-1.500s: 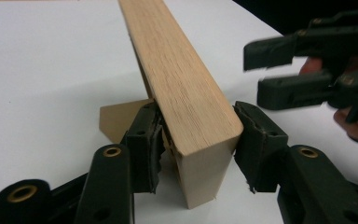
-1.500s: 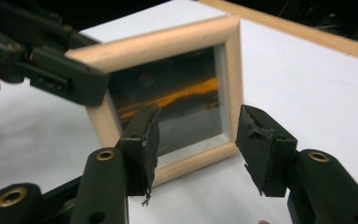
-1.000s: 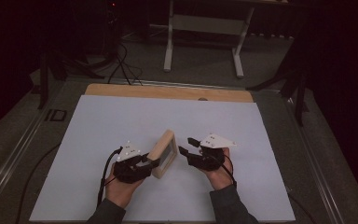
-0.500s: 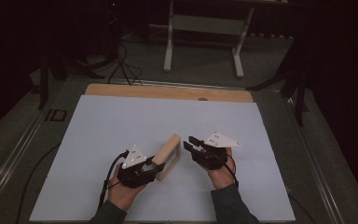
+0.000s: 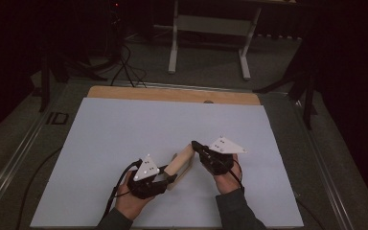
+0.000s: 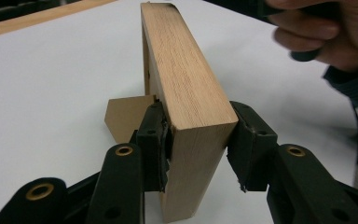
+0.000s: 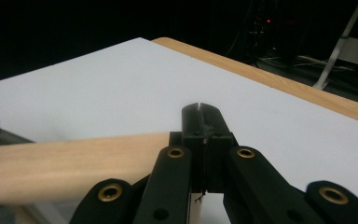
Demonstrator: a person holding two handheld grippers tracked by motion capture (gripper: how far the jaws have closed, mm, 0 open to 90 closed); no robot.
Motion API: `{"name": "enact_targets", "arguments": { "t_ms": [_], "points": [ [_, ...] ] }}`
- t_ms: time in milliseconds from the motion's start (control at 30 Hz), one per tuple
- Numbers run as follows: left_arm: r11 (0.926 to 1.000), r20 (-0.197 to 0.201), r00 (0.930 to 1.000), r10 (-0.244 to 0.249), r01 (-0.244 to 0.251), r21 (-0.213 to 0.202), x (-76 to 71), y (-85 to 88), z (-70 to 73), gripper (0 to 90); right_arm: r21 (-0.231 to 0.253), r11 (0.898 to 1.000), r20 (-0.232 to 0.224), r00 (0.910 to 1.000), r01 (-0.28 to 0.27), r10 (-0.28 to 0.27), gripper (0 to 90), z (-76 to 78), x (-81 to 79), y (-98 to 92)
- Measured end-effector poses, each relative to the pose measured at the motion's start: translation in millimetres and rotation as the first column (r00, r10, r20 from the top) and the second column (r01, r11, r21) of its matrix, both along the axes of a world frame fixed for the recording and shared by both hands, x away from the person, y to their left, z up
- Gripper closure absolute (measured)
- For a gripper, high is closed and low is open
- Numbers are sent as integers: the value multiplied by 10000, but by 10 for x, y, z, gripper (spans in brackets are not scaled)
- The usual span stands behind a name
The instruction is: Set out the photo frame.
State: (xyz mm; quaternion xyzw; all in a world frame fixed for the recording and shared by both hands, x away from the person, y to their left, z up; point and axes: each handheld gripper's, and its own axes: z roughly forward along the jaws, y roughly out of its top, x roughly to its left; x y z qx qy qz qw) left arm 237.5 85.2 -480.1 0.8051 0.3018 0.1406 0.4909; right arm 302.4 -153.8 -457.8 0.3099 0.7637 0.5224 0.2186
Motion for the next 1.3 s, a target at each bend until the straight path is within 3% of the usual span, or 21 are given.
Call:
{"name": "enact_targets", "arguments": {
  "t_ms": [267,667,800,1000,1300],
  "points": [
    [9998,-35,9998,-207,207,4,3,-9,2,603,-15,10000,-45,10000,21,-21,894,-31,44,36],
    [9998,127,9999,-111,109,159,8,-5,-2,597,-266,9996,26,10000,51,-50,895,-40,83,93],
    [9999,79,10000,37,-38,154,19,5,-6,580,-243,9996,-22,9999,135,-136,895,-38,73,83],
    [9976,-178,9974,698,-697,27,89,74,-26,554,-161,9996,-120,9997,223,-225,895,-32,65,33],
    [9906,-396,9898,1365,-1363,96,237,140,-42,522,-89,9993,-236,9990,369,-371,896,-28,54,-17]
  ]
}}
